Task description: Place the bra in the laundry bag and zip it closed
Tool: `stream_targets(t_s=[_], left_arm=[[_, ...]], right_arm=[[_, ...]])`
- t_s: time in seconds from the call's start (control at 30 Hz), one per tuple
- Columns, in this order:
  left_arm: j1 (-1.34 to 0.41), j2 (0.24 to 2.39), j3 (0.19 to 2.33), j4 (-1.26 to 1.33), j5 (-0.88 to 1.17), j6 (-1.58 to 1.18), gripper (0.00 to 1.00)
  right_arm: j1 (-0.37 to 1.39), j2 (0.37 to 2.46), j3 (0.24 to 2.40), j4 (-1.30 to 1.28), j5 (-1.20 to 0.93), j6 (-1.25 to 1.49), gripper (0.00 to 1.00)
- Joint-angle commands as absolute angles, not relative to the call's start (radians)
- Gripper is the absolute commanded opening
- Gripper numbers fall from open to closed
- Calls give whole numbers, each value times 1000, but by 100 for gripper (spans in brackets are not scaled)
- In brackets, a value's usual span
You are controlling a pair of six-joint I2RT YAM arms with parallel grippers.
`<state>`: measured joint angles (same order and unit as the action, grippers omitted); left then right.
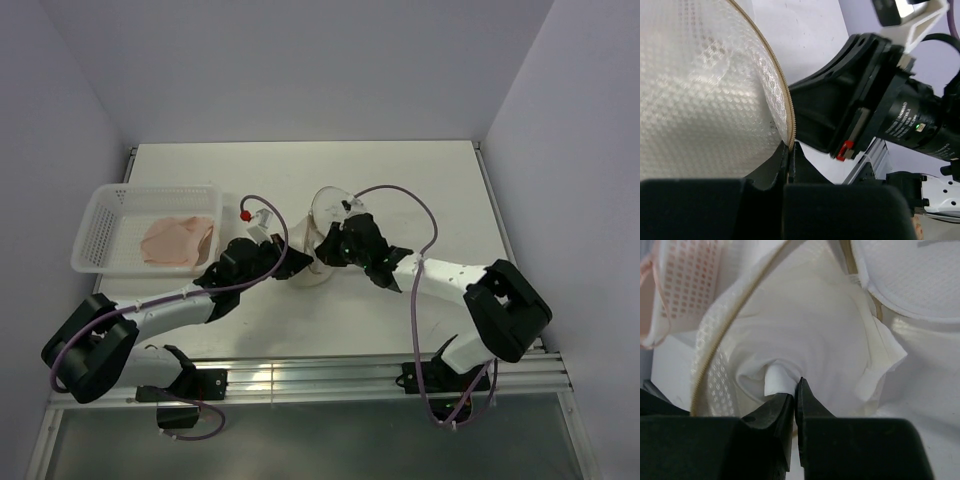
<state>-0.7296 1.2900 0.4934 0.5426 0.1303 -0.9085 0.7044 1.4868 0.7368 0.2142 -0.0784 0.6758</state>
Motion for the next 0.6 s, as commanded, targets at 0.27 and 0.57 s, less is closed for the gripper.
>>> stream_targets(t_s=[0.27, 0.57], left_arm=[[-732, 1276, 468, 607, 121, -904, 0], [-732, 1293, 443, 658, 130, -908, 4]], right_arm=[[733, 1289, 679, 496, 173, 726, 4], [784, 1540, 621, 451, 71, 765, 10]])
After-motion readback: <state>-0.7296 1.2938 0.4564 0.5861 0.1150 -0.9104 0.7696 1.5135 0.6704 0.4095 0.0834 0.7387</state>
